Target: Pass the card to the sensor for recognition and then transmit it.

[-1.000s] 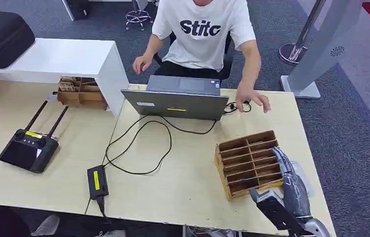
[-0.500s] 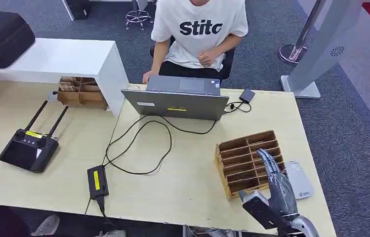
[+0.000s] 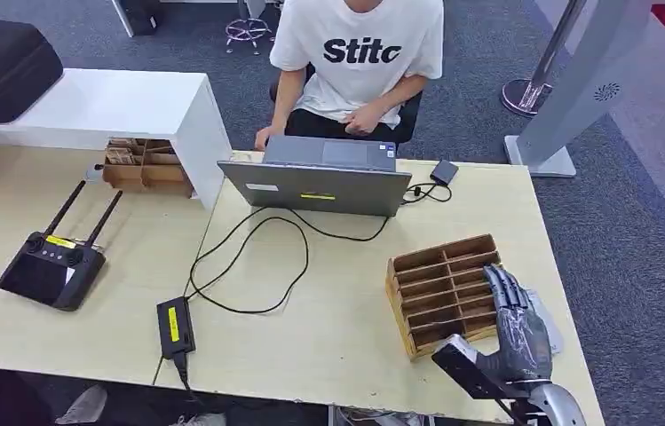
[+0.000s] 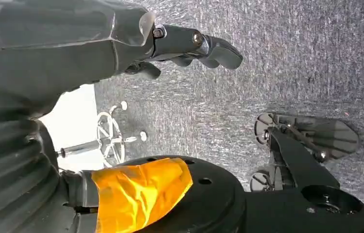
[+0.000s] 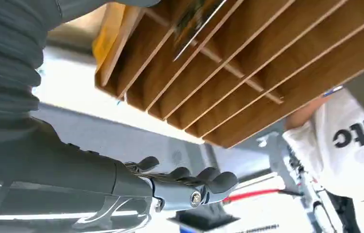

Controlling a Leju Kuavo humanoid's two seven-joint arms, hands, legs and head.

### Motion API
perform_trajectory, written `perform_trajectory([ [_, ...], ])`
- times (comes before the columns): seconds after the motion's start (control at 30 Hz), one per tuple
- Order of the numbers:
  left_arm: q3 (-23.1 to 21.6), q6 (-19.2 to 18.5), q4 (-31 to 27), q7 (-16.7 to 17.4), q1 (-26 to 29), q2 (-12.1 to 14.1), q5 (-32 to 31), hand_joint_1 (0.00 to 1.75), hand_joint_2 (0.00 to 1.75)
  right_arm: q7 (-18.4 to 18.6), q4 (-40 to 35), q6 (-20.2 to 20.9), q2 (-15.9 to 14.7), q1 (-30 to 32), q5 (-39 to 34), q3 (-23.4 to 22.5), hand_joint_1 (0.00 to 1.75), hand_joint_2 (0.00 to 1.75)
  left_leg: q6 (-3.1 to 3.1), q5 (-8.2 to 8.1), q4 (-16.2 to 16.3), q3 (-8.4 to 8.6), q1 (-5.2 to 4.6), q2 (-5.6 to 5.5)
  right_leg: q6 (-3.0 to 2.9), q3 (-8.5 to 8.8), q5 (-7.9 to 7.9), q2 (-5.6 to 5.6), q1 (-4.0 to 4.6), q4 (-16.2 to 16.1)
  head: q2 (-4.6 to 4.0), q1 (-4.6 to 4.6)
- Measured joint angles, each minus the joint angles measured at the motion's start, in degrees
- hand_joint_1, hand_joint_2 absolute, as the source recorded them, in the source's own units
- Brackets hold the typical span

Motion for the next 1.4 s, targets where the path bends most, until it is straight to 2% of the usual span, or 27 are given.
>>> perform_trajectory([
  [0.87, -0.1, 0.0, 0.1, 0.1, 0.0, 0.0, 0.0, 0.00, 1.75, -1.2, 1.2, -1.7, 0.0, 1.5, 2.6, 0.1, 0.00, 1.75, 0.00, 0.00, 0.0, 0.00, 0.00, 0.00, 0.00, 0.00, 0.00, 0.00, 0.00, 0.0, 0.00, 0.02],
  [1.4, -0.1, 0.0, 0.1, 0.1, 0.0, 0.0, 0.0, 0.00, 1.75, -1.3, 1.4, -1.8, 0.7, 1.9, 3.1, 3.8, 0.00, 1.75, 0.00, 0.00, 0.0, 0.00, 0.00, 0.01, 0.00, 0.00, 0.00, 0.01, 0.00, 0.0, 0.00, 0.00],
])
